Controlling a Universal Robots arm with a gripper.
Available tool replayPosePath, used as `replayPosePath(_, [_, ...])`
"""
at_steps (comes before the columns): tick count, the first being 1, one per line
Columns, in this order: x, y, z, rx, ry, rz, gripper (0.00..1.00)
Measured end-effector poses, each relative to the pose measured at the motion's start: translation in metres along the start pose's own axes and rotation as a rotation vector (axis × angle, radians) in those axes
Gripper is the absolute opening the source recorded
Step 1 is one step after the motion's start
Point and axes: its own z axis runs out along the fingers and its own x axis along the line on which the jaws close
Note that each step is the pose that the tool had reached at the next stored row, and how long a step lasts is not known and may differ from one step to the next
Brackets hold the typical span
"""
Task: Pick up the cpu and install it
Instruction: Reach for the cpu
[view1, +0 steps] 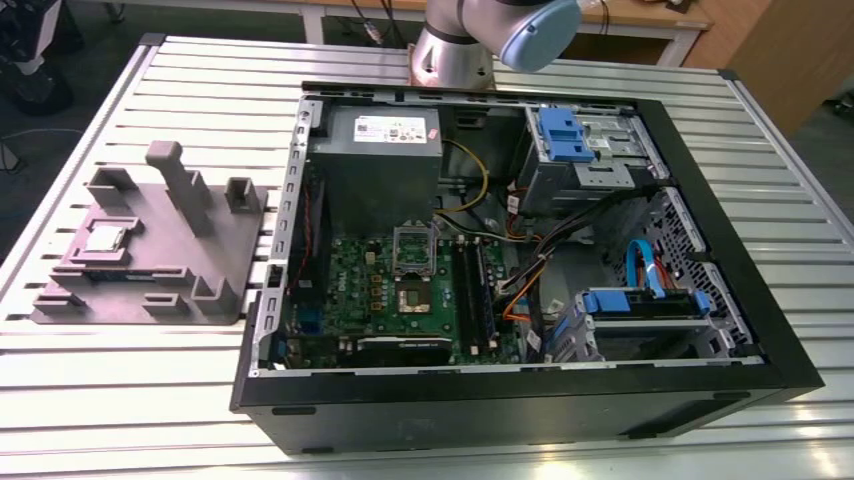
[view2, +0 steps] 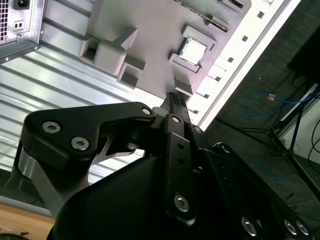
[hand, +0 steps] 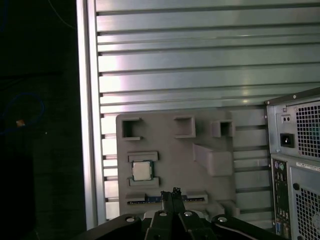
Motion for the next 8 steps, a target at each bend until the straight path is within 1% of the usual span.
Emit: replayPosePath(8, [0.0061,-0.0005,-0.0002,0.0000,0.0000,0.000,0.11])
